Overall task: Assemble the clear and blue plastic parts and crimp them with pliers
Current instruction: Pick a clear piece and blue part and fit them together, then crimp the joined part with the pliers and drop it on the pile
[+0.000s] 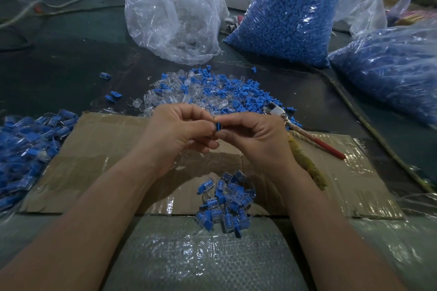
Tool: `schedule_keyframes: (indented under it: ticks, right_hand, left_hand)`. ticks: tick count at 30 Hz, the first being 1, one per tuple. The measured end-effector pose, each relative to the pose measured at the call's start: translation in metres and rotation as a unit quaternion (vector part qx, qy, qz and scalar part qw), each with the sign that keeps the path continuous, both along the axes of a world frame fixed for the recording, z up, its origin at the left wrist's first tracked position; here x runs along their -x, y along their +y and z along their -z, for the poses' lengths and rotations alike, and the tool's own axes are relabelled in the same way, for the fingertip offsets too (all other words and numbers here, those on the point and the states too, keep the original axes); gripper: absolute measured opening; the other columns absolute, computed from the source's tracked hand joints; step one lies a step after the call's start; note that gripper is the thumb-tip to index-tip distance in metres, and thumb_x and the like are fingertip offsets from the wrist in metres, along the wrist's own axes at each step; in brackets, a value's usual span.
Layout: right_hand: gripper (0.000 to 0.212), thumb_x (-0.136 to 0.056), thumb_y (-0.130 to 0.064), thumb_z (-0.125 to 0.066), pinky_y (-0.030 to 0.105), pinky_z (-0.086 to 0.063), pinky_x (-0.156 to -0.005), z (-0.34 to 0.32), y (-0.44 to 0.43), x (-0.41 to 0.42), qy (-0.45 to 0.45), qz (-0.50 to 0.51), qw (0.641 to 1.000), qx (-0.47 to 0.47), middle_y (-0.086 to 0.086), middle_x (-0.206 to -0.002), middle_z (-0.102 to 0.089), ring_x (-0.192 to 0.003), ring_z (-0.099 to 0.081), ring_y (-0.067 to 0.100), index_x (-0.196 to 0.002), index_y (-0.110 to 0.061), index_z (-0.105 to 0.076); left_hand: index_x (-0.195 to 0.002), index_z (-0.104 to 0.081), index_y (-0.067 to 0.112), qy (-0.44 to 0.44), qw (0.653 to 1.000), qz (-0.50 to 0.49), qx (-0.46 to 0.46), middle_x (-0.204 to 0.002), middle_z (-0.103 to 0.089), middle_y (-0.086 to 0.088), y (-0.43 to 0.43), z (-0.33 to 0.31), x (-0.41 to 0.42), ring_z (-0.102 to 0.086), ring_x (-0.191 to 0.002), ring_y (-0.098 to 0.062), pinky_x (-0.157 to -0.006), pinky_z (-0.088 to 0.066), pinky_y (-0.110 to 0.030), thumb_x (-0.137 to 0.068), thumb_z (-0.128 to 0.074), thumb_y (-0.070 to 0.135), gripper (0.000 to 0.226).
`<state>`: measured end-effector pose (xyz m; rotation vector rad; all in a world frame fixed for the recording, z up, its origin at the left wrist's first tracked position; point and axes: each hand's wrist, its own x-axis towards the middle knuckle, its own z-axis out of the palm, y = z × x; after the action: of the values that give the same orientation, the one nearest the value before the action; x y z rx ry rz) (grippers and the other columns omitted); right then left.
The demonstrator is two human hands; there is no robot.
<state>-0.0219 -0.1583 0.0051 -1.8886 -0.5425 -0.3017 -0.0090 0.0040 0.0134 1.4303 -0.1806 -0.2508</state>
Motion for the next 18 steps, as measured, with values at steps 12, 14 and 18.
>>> schedule_keyframes:
  ticks: [12,14,18]
  right_hand:
    - [0.036,-0.075,0.001,-0.069,0.018,-0.052,-0.079,0.0014,-0.0018,-0.001,-0.018,0.008,1.0,0.018,-0.013,-0.093,-0.065,-0.088,-0.066,0.002,-0.108,-0.014,-0.061]
    - [0.036,-0.075,0.0,-0.069,0.018,-0.052,-0.078,0.001,-0.0015,-0.001,-0.019,0.01,1.0,0.021,-0.012,-0.093,-0.065,-0.088,-0.066,0.003,-0.108,-0.013,-0.061]
    - [0.034,-0.075,-0.007,-0.071,0.02,-0.054,-0.078,-0.0025,-0.0018,0.0013,-0.008,0.013,0.999,0.039,-0.011,-0.091,-0.066,-0.086,-0.067,0.004,-0.106,-0.018,-0.063]
  left_hand:
    - [-0.072,-0.062,0.002,0.022,1.0,-0.002,0.016,-0.059,-0.067,-0.011,-0.0014,-0.0004,-0.0008,-0.065,-0.048,-0.016,-0.042,-0.049,-0.018,-0.056,-0.066,0.008,0.017]
    - [-0.071,-0.062,0.002,0.023,1.0,-0.002,0.017,-0.058,-0.067,-0.011,-0.0018,-0.0001,-0.001,-0.064,-0.048,-0.016,-0.042,-0.049,-0.018,-0.056,-0.066,0.008,0.017]
    - [-0.068,-0.062,0.003,0.026,0.999,-0.005,0.027,-0.057,-0.066,-0.012,-0.0017,0.0014,-0.0012,-0.064,-0.047,-0.017,-0.042,-0.049,-0.018,-0.056,-0.067,0.008,0.015]
